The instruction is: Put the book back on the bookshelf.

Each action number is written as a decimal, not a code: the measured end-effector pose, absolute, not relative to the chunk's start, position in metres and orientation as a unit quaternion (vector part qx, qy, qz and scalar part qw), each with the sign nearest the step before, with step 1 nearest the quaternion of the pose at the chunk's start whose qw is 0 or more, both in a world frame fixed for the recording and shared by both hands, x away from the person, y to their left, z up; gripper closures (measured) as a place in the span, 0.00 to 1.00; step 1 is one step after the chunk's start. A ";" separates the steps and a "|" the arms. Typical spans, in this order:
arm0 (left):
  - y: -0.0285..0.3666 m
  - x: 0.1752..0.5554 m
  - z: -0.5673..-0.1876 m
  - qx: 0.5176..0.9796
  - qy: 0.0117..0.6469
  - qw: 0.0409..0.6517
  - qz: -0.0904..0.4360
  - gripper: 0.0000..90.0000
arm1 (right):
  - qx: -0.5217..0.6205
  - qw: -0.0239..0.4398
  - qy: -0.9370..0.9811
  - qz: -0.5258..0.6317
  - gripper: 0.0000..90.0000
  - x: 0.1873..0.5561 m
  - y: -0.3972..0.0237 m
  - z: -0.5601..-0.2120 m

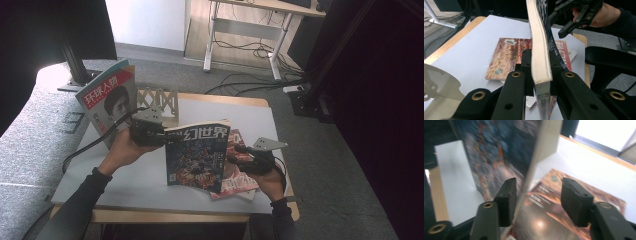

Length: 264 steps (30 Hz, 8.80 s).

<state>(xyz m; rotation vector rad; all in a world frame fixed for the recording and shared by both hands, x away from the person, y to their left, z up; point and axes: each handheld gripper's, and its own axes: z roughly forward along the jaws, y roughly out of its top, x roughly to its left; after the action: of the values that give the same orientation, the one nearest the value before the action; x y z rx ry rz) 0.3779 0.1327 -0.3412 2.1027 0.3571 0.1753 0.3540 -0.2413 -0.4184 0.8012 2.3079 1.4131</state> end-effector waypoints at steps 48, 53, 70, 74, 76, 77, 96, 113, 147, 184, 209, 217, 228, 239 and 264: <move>0.161 0.374 -0.310 0.845 0.214 0.480 0.099 0.92 | 0.526 0.146 0.744 0.386 0.00 0.375 -0.307 -0.526; 0.170 0.373 -0.302 0.841 0.221 0.482 0.109 0.92 | 0.533 0.135 0.736 0.396 0.00 0.375 -0.310 -0.529; 0.206 0.367 -0.275 0.816 0.268 0.489 0.156 0.92 | 0.533 0.125 0.725 0.417 0.00 0.373 -0.316 -0.535; 0.215 0.368 -0.269 0.812 0.281 0.483 0.169 0.92 | 0.532 0.127 0.723 0.421 0.00 0.372 -0.317 -0.535; 0.220 0.368 -0.266 0.808 0.290 0.481 0.176 0.92 | 0.532 0.127 0.723 0.423 0.00 0.372 -0.317 -0.536; 0.223 0.368 -0.265 0.806 0.294 0.481 0.178 0.92 | 0.531 0.127 0.723 0.423 0.00 0.372 -0.317 -0.536; 0.257 0.378 -0.263 0.773 0.374 0.459 0.227 0.91 | 0.531 0.127 0.722 0.425 0.00 0.372 -0.317 -0.536; 0.250 0.414 -0.274 0.750 0.423 0.435 0.262 0.92 | 0.530 0.127 0.723 0.425 0.00 0.372 -0.317 -0.536; 0.251 0.435 -0.313 0.752 0.419 0.438 0.258 0.90 | 0.530 0.128 0.722 0.426 0.00 0.372 -0.317 -0.536; 0.240 0.450 -0.303 0.797 0.442 0.353 0.211 0.91 | 0.530 0.127 0.721 0.427 0.00 0.372 -0.317 -0.536; 0.228 0.487 -0.300 0.750 0.489 0.378 0.234 0.92 | 0.529 0.126 0.722 0.427 0.00 0.372 -0.318 -0.536; 0.227 0.493 -0.308 0.746 0.491 0.378 0.244 0.91 | 0.529 0.126 0.722 0.428 0.00 0.372 -0.318 -0.536; 0.235 0.492 -0.313 0.748 0.485 0.384 0.240 0.89 | 0.530 0.126 0.721 0.428 0.00 0.372 -0.318 -0.536; 0.238 0.482 -0.305 0.741 0.472 0.409 0.245 0.75 | 0.530 0.127 0.721 0.428 0.00 0.372 -0.318 -0.537; 0.238 0.436 -0.278 0.756 0.415 0.442 0.246 0.29 | 0.530 0.126 0.721 0.428 0.00 0.372 -0.318 -0.536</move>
<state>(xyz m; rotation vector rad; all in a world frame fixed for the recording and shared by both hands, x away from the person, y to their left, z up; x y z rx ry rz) 0.4357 0.2378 -0.2784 1.8763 1.0306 0.6111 0.3716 -0.3179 -0.5365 1.5440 2.1007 1.2452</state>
